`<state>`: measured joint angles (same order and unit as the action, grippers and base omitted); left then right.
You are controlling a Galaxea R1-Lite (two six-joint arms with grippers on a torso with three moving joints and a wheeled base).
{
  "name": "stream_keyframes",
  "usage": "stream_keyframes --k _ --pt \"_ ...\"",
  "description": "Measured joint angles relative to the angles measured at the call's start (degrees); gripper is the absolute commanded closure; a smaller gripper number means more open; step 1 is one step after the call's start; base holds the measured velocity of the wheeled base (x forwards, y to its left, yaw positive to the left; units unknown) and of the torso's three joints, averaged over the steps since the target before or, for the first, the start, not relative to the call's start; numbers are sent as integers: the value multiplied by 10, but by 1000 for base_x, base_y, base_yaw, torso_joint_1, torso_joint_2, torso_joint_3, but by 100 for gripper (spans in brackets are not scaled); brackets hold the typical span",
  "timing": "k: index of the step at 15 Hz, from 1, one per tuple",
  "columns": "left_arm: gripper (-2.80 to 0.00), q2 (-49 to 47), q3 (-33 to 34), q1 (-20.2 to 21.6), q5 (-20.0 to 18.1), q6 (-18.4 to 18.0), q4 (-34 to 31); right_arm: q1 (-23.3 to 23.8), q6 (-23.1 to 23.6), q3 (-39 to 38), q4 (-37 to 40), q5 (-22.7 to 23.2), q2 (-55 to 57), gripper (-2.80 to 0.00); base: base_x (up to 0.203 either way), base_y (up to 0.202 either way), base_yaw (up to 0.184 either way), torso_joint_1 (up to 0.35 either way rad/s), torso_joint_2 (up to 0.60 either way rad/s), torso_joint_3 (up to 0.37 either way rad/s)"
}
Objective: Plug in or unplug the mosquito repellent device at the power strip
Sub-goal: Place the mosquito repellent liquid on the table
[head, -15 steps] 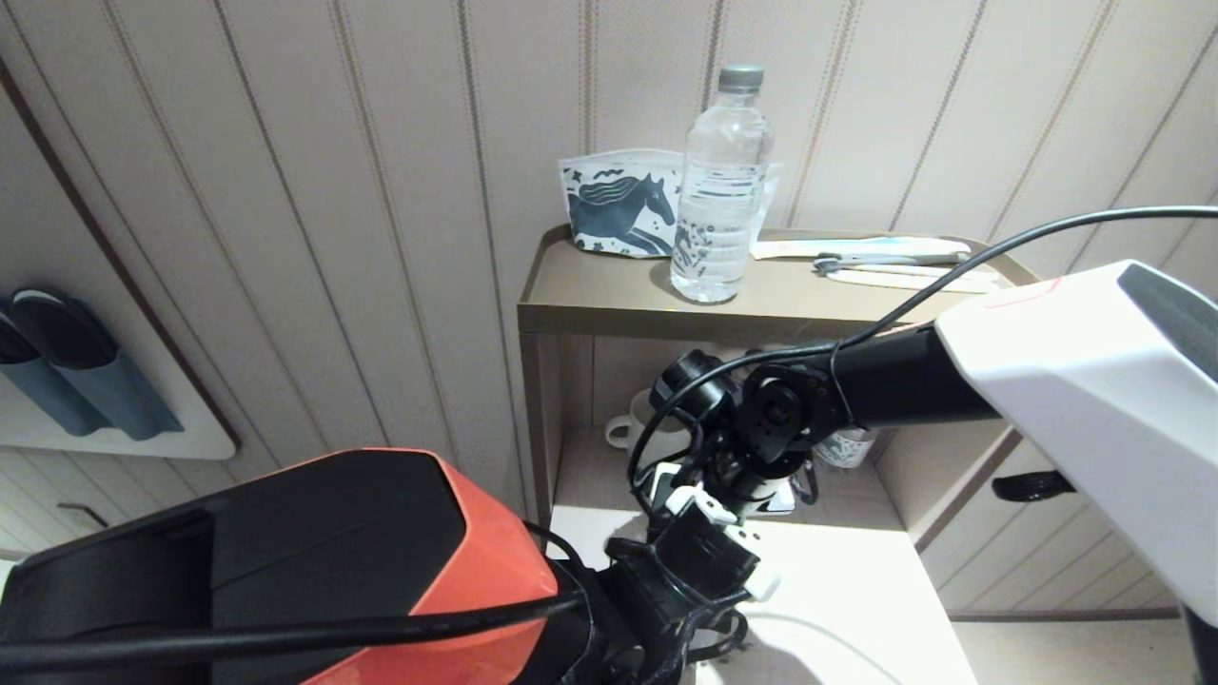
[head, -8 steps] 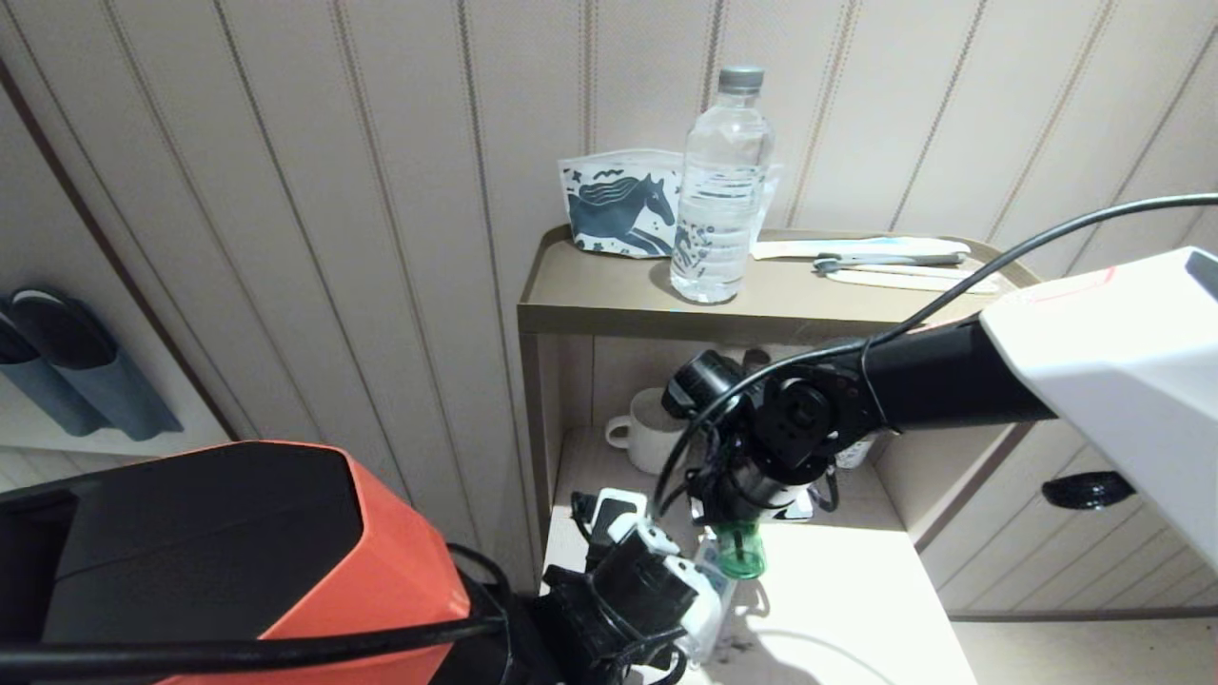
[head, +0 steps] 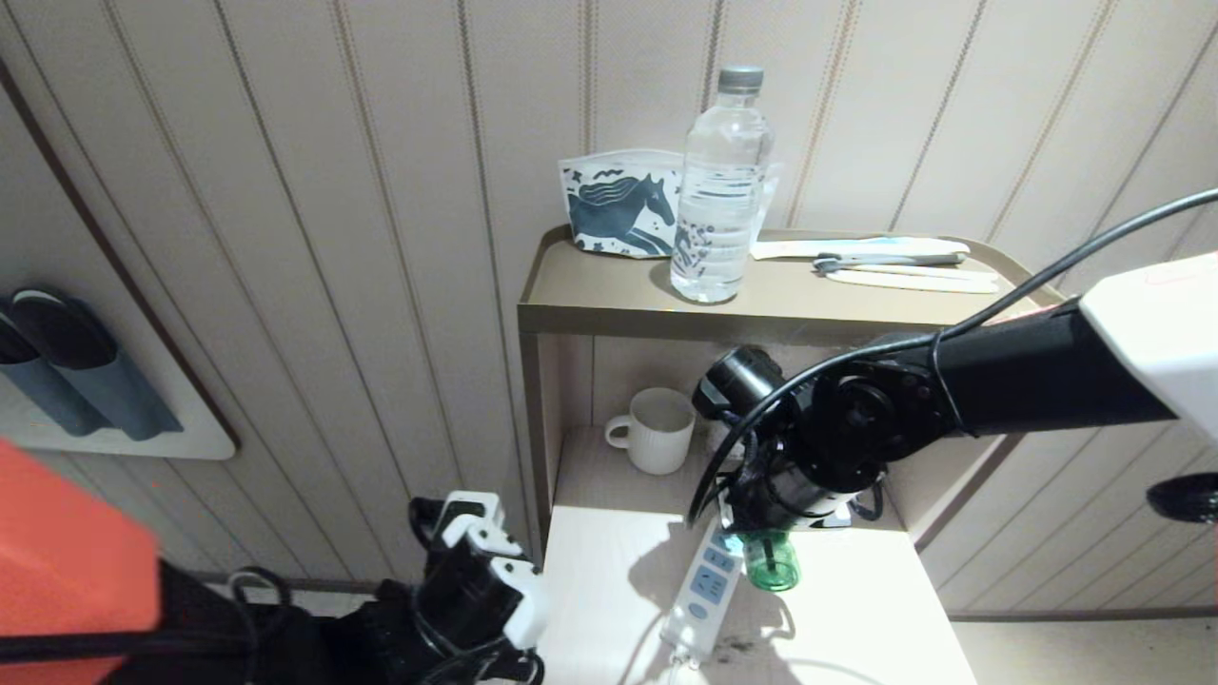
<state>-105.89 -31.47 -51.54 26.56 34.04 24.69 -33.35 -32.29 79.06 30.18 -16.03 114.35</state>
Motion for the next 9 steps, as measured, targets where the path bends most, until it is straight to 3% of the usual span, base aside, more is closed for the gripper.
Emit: stream_keyframes --k 2,7,9 --pt "0 65 54 67 1 -3 -6 0 -5 -18 0 0 -22 0 0 0 0 0 0 0" --pt "0 213 136 346 8 -32 -52 1 -14 -76 0 0 -91 0 0 0 0 0 0 0" --pt "0 303 160 396 16 -54 -84 2 -22 -97 0 0 -119 0 0 0 0 0 0 0"
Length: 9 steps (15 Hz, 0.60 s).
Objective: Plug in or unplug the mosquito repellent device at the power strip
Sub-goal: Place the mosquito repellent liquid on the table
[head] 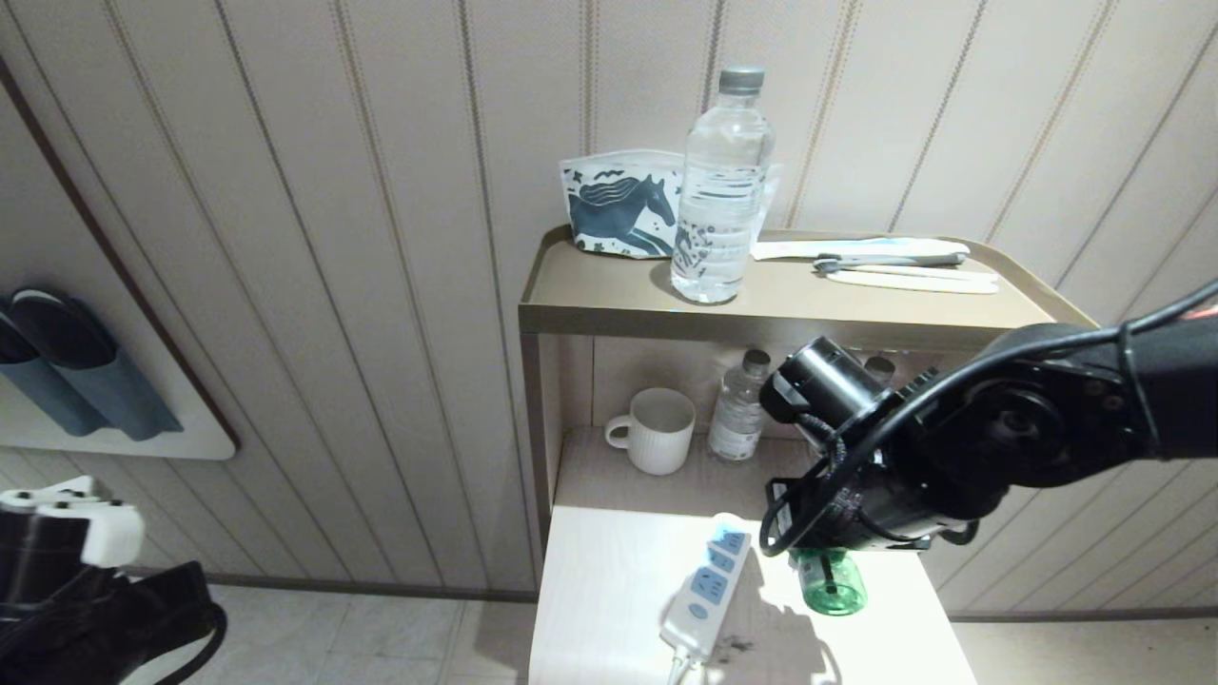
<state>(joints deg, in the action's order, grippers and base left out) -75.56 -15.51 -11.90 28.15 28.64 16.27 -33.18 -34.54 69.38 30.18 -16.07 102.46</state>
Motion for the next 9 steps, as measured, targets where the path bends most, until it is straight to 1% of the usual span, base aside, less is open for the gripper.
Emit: stream_keyframes --k 2,4,7,8,9 --pt "0 121 7 25 11 -17 -69 5 -5 -27 0 0 -34 0 0 0 0 0 0 0" --pt "0 234 -2 37 19 -26 -152 14 -5 -52 -1 1 -59 0 0 0 0 0 0 0" --pt "0 370 -19 60 42 -35 -275 17 -5 -83 -2 2 -85 0 0 0 0 0 0 0" --pt "0 408 -19 72 47 -41 -303 17 -5 -89 -2 2 -93 0 0 0 0 0 0 0" --pt "0 444 -15 84 50 -56 -315 17 -5 -95 -2 2 -101 0 0 0 0 0 0 0"
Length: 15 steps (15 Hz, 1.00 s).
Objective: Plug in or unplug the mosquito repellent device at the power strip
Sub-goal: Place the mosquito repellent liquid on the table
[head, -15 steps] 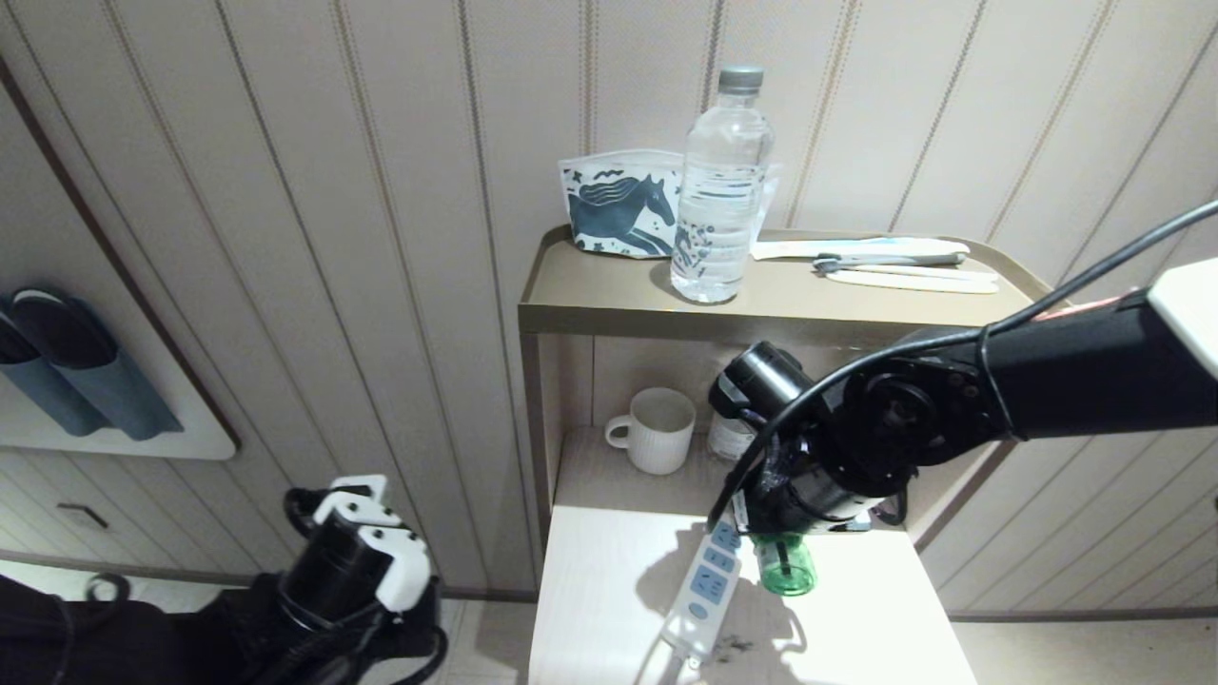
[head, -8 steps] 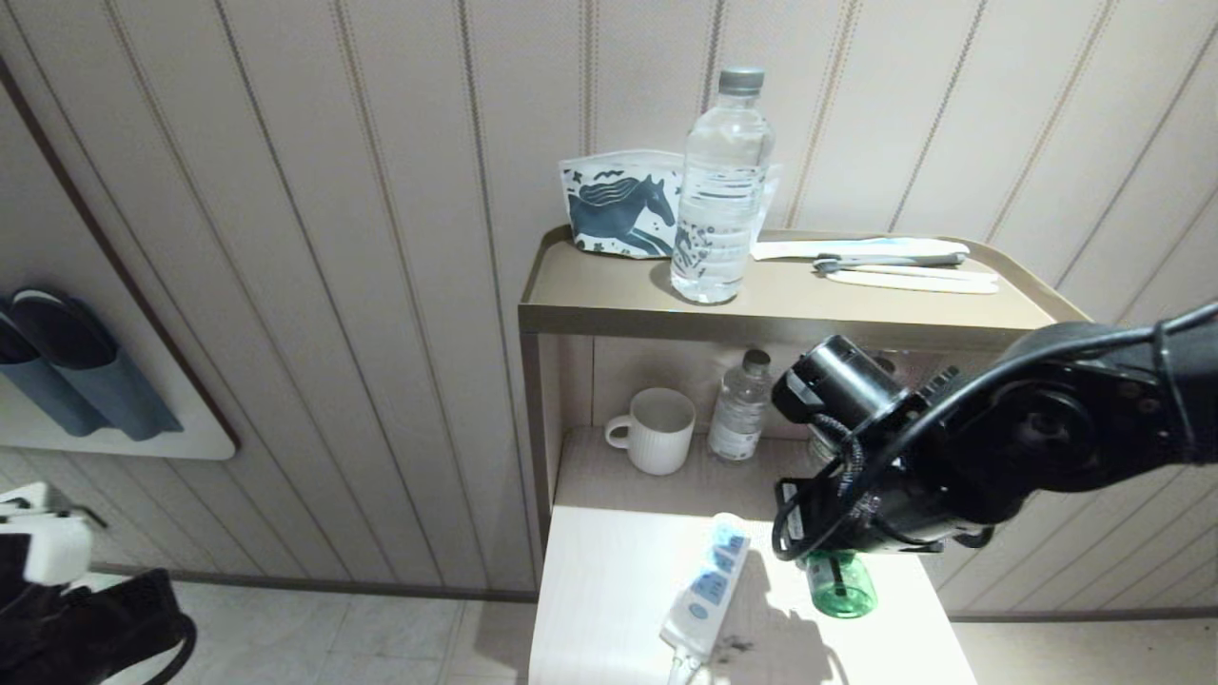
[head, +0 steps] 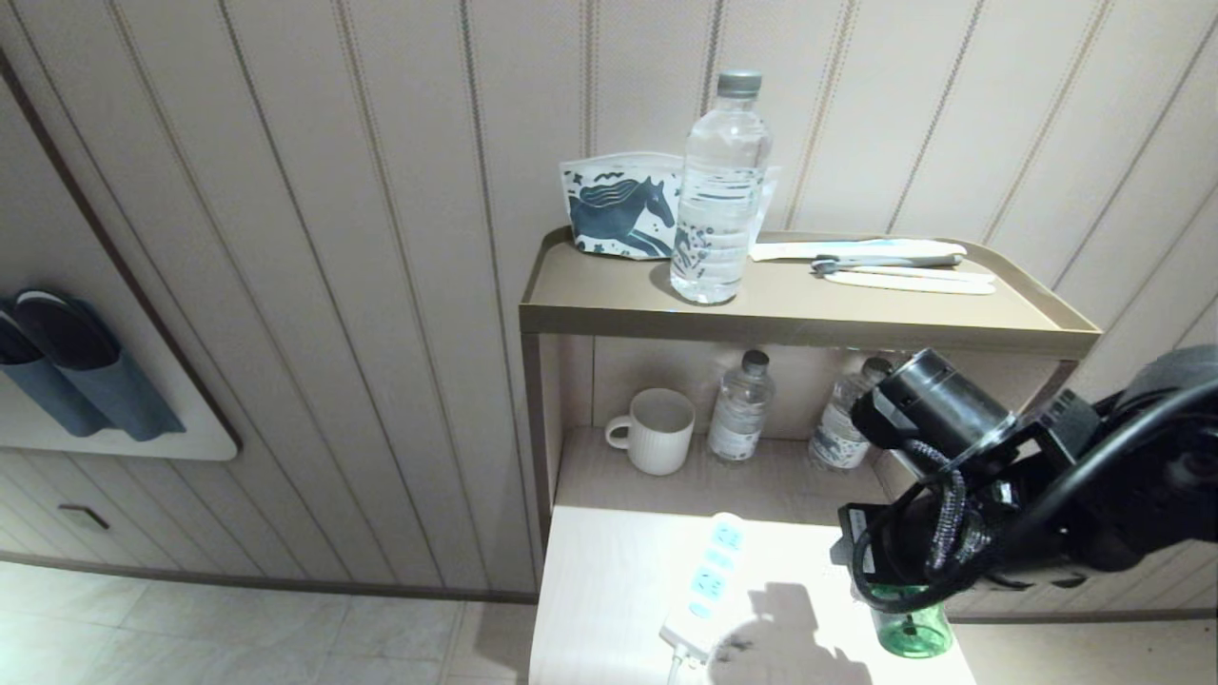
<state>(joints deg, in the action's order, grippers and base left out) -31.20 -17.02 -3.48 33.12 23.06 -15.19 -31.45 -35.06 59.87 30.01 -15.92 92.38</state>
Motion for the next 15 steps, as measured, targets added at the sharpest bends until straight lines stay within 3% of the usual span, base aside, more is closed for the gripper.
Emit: stream_keyframes --k 4,7,10,12,15 --pt "0 151 27 29 -21 -110 -4 -4 -1 -17 -5 0 -19 0 0 0 0 0 0 0" --pt "0 250 58 35 -127 -185 -1 -7 -1 -33 -37 -2 -26 0 0 0 0 0 0 0" --pt "0 295 94 37 -247 -195 29 -9 -1 -42 -41 -1 -41 0 0 0 0 0 0 0" --pt "0 307 129 36 -306 -216 96 -10 0 -45 -61 -1 -54 0 0 0 0 0 0 0" --pt "0 312 143 36 -326 -219 108 -12 8 -69 -136 -26 -72 0 0 0 0 0 0 0"
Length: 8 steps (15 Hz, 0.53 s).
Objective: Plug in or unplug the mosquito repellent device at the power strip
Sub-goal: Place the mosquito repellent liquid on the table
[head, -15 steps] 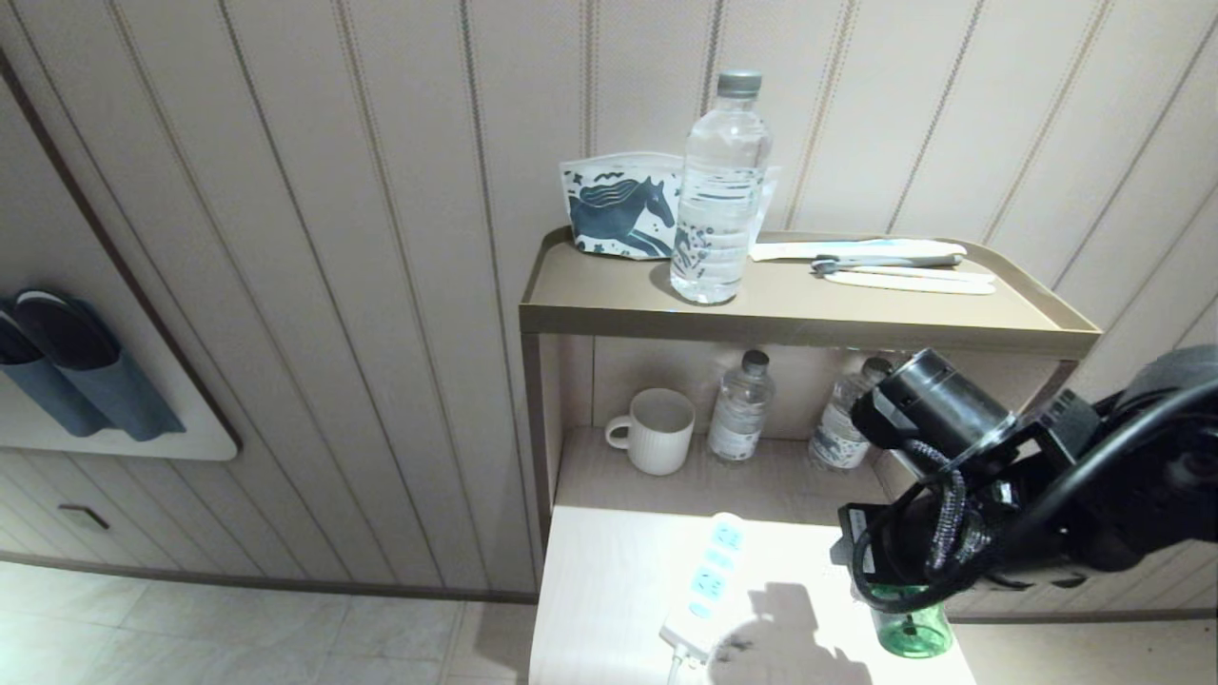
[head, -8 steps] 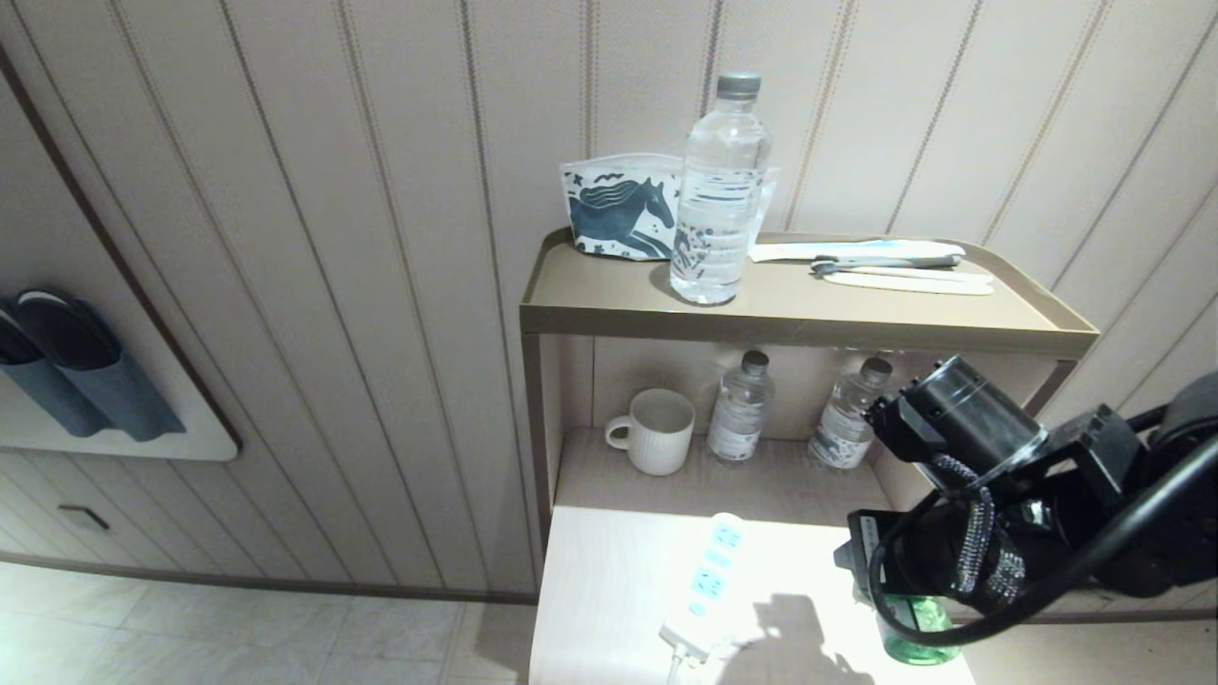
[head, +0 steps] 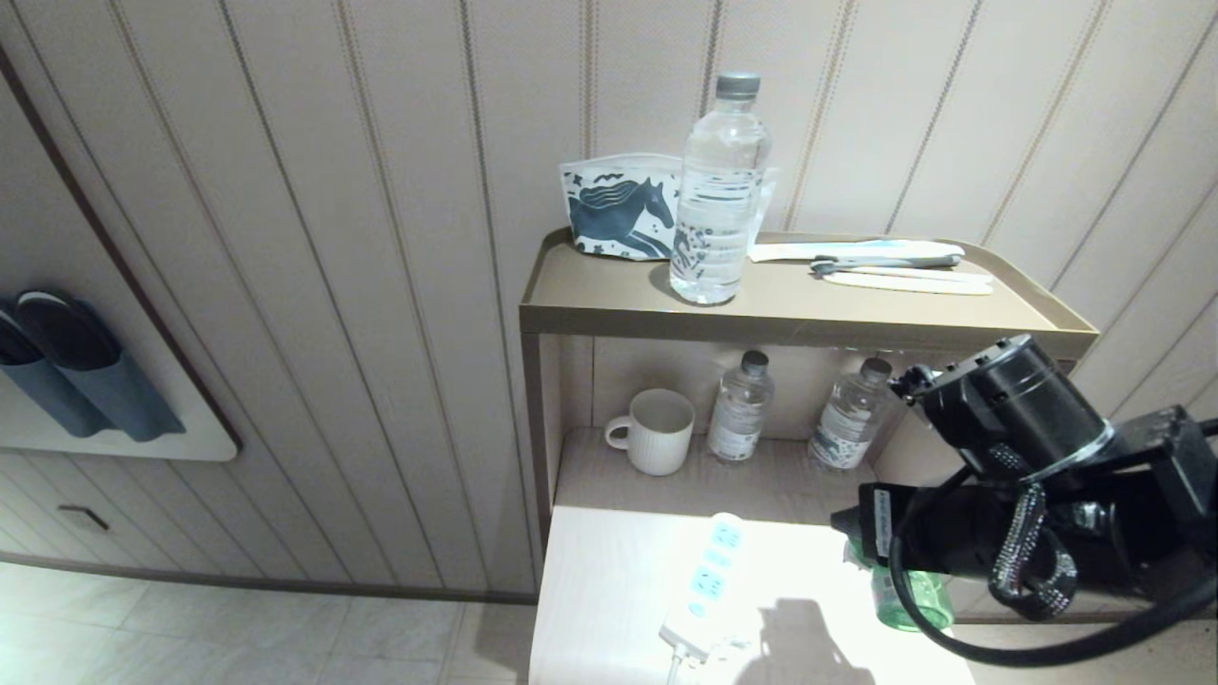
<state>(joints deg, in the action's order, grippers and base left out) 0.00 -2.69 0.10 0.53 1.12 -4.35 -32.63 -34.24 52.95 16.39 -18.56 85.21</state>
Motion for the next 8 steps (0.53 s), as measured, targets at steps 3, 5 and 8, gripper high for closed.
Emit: stream_keyframes --k 3,5,8 --pt "0 1 0 0 17 23 -14 -24 39 -74 -142 -42 -9 0 0 0 0 0 0 0" --pt "0 1 -1 0 19 22 -12 -52 88 -144 -275 -93 -6 0 0 0 0 0 0 0" --pt "0 1 -1 0 19 21 -11 -82 173 -229 -474 -177 14 0 0 0 0 0 0 0"
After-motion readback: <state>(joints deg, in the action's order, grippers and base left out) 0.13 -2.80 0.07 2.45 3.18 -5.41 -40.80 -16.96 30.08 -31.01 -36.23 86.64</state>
